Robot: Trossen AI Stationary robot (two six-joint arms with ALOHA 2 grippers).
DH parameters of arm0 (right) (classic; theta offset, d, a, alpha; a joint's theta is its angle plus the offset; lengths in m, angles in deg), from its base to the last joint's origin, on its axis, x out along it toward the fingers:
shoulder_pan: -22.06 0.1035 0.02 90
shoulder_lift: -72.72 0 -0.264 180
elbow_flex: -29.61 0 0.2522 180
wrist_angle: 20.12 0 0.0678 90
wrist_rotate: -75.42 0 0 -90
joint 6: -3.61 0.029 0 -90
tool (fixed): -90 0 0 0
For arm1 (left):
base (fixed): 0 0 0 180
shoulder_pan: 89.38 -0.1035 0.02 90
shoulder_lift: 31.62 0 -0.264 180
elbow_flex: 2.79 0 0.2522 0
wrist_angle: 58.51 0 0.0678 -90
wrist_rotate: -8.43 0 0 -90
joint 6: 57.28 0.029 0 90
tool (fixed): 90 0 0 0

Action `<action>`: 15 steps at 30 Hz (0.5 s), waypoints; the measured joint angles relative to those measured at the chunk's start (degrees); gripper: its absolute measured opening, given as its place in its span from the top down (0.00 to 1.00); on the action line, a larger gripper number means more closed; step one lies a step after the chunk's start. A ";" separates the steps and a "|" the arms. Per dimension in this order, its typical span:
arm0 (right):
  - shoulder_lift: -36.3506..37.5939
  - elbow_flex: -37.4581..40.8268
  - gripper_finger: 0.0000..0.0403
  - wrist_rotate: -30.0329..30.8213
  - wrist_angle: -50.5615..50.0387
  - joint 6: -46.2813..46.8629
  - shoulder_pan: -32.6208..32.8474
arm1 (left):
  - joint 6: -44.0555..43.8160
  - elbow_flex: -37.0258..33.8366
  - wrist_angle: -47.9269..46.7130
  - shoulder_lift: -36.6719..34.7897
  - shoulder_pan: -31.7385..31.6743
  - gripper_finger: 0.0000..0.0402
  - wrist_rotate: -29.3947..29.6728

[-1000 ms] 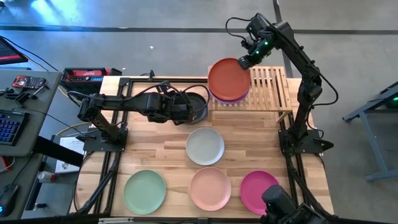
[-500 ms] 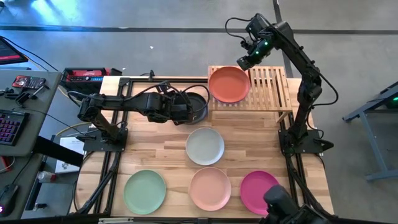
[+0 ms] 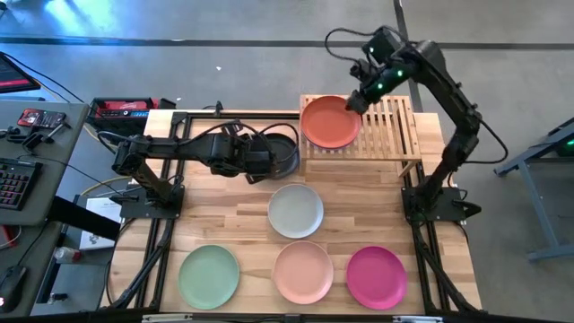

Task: Place and stack plates onto a shelf
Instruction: Stack the pink plate on top of the orange plate on the shelf

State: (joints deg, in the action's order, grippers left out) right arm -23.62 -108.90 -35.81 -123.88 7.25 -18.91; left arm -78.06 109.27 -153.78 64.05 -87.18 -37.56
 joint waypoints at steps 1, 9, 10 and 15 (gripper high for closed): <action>0.70 0.00 0.82 1.97 0.00 1.03 1.89 | -0.44 0.00 -1.28 0.00 -0.05 0.78 -0.02; 5.52 0.00 0.82 18.31 -0.01 14.75 19.54 | -2.24 -0.41 -8.26 -0.33 -0.05 0.78 -1.57; 5.60 0.00 0.82 20.64 -0.01 17.09 22.13 | -1.33 -0.70 -8.43 -0.67 -0.05 0.78 -2.62; 5.15 0.00 0.82 29.93 -0.01 29.02 34.33 | -0.10 -4.04 -8.60 -2.95 -0.05 0.78 -5.51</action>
State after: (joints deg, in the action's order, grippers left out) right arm -18.46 -108.90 -5.88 -123.90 36.26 15.42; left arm -78.16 105.23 -162.37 61.11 -87.22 -43.07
